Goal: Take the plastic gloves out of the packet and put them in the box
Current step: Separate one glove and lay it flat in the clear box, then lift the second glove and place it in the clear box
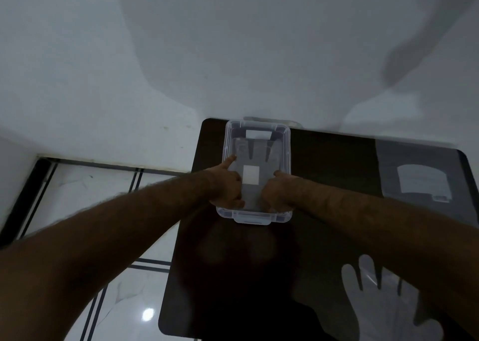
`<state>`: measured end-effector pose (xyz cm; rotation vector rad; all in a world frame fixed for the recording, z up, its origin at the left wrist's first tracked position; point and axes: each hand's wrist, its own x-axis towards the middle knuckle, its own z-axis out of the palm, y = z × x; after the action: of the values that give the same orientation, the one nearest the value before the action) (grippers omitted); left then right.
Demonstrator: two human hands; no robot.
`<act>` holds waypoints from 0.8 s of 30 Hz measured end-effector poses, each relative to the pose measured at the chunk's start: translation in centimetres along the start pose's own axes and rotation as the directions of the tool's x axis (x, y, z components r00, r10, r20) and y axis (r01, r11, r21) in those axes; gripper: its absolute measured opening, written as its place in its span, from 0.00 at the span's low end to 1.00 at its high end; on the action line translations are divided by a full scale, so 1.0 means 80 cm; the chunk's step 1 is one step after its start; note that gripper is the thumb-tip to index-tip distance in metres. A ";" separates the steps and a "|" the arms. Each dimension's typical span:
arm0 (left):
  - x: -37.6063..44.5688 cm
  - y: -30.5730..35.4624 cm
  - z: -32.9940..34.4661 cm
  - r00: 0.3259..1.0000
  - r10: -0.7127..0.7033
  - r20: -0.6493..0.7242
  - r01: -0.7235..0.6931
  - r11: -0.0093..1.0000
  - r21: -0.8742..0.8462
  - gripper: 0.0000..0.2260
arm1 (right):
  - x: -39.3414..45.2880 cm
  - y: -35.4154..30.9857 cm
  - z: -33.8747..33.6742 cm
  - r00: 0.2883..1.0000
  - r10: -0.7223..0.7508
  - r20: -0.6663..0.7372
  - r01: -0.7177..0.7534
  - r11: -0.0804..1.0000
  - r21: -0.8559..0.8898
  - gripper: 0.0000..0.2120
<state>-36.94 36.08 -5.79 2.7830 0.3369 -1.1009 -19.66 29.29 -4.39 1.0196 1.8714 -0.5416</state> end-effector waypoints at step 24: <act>-0.080 0.114 -0.020 0.885 -0.260 -0.386 0.159 0.948 -0.274 0.18 | -0.120 0.004 0.097 0.698 0.180 -0.693 0.035 0.958 0.285 0.15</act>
<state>-38.13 26.55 0.13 2.7854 0.7797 -0.4366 -13.10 19.87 0.18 1.6669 2.4625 -0.3843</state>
